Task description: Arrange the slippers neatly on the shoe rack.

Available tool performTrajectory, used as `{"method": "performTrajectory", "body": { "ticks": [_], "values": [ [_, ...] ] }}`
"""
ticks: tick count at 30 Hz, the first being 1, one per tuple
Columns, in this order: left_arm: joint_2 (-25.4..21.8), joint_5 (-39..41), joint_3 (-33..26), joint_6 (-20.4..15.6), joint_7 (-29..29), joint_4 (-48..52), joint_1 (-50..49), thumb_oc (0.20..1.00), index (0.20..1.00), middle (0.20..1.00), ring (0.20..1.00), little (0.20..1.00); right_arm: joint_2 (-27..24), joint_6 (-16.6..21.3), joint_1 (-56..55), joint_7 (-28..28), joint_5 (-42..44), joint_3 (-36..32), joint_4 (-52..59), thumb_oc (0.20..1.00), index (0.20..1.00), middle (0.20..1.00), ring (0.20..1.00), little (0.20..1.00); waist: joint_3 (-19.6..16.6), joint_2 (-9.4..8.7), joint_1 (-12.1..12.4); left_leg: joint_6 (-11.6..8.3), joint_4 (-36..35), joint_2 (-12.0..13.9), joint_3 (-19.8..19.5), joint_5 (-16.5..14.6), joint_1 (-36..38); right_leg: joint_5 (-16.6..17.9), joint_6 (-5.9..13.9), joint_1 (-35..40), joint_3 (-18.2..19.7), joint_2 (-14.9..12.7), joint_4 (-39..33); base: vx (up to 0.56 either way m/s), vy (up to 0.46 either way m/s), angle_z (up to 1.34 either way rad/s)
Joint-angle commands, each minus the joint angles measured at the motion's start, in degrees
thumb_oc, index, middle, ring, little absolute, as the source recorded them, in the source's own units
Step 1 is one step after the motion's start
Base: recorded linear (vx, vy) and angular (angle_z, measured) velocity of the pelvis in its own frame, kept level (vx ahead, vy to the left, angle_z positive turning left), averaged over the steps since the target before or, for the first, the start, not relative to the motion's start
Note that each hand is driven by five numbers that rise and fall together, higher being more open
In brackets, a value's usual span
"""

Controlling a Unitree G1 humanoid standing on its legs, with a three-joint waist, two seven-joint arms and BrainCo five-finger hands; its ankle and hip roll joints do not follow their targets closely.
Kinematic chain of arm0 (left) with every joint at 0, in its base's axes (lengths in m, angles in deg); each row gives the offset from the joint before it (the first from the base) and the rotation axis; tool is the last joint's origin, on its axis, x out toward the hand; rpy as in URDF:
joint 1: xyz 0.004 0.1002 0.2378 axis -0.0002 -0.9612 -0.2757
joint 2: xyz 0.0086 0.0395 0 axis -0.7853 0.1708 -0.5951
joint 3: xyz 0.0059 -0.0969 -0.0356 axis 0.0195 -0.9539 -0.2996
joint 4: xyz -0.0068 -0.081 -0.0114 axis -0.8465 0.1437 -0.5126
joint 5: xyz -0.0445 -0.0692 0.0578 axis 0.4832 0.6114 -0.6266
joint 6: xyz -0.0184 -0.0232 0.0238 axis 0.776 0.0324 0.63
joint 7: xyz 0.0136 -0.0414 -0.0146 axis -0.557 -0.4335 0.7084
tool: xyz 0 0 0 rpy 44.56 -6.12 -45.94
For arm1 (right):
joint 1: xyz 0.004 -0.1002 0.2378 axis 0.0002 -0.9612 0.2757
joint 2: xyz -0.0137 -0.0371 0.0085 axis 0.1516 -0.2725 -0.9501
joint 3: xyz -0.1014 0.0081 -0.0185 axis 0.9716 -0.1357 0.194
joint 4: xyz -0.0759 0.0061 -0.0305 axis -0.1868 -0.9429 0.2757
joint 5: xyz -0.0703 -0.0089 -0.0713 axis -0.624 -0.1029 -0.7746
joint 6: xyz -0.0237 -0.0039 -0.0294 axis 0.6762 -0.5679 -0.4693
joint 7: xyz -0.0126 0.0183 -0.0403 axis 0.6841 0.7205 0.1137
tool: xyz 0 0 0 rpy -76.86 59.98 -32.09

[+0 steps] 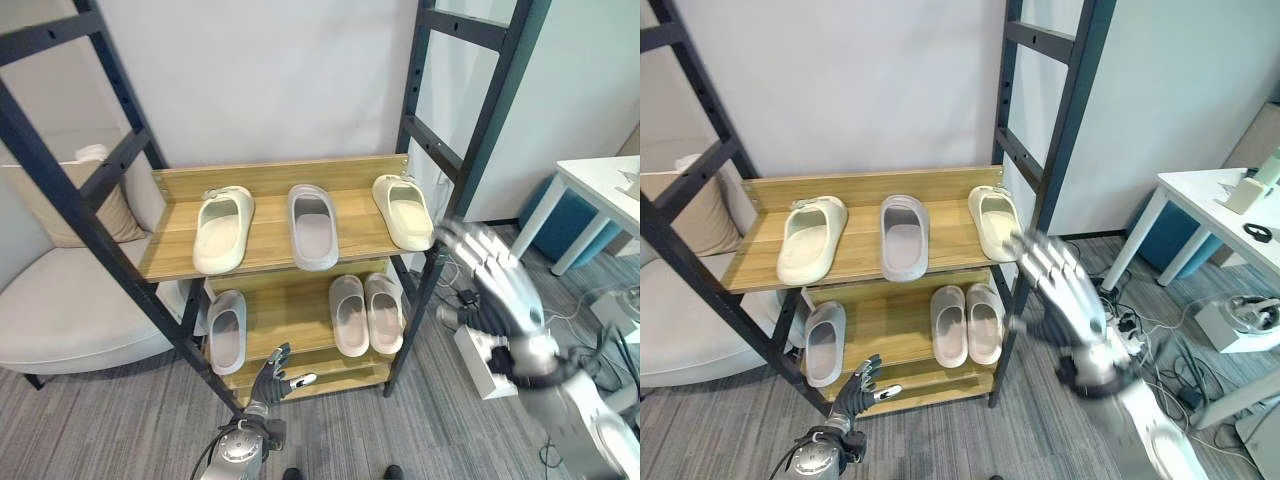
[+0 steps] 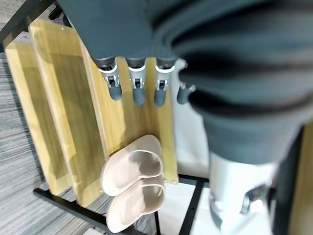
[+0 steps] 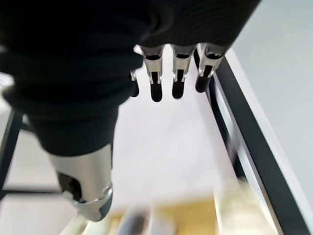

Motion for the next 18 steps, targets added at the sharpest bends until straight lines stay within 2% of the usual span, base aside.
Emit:
{"method": "performTrajectory", "body": {
  "ticks": [1,7,9,10,11,18],
  "values": [
    [-0.3,-1.2,-0.7,-3.2,-0.4,-0.9,5.7,1.0,1.0,1.0,1.0,1.0,-0.3,-3.2,5.2,-4.8,-1.8,-0.1,-1.1,1.0,1.0,1.0,1.0,1.0,3.6,0.22,1.9,-1.3,0.3,0.8,-0.8,-5.9,5.5,-5.0,3.03,6.4,-2.7,-1.2,0.2,0.01,0.018,0.18],
    [-0.5,0.1,-1.0,-3.1,-1.7,-2.0,5.2,1.0,1.0,1.0,1.0,1.0,-1.7,-6.3,16.2,-6.0,-1.5,1.5,-10.0,1.0,1.0,1.0,1.0,1.0,3.5,-0.46,5.0,-1.35,0.3,0.1,-3.1,-5.9,4.7,-5.1,3.03,7.0,-4.8,-1.5,0.3,0.02,0.015,0.29],
    [-1.0,0.4,-1.3,-3.1,-2.4,-2.4,4.5,1.0,1.0,1.0,1.0,1.0,-1.8,-7.3,20.2,-6.1,-0.1,2.7,-14.7,1.0,1.0,1.0,1.0,1.0,3.6,-0.87,6.8,-1.32,0.3,-0.3,-4.2,-6.0,4.3,-5.2,3.04,7.3,-5.8,-1.6,0.3,0.03,0.016,0.2],
    [-1.1,0.5,-1.4,-3.1,-2.4,-2.4,4.6,1.0,1.0,1.0,1.0,1.0,-1.7,-7.3,20.6,-6.3,0.0,2.9,-15.0,1.0,1.0,1.0,1.0,1.0,3.7,-0.91,6.7,-1.32,0.3,-0.4,-4.2,-5.9,4.3,-5.2,3.04,7.3,-5.8,-1.6,0.3,0.02,0.021,0.05],
    [-1.4,0.7,-1.3,-3.1,-2.6,-2.5,4.4,1.0,1.0,1.0,1.0,1.0,-1.5,-8.0,22.8,-6.4,0.7,3.7,-17.4,1.0,1.0,1.0,1.0,1.0,4.0,-1.18,7.8,-1.27,0.3,-0.5,-4.7,-5.9,4.0,-5.2,3.09,7.3,-6.2,-1.7,0.3,0.02,0.012,0.17],
    [-2.9,1.5,-1.4,-3.1,-3.2,-1.4,3.9,1.0,1.0,1.0,1.0,1.0,-1.1,-10.2,31.1,-6.9,3.5,7.4,-27.2,1.0,1.0,1.0,1.0,1.0,5.8,-2.01,10.3,-0.99,0.3,-1.0,-5.6,-5.9,2.9,-5.4,3.21,6.8,-7.1,-2.0,0.2,0.02,0.012,0.17]
  ]
}}
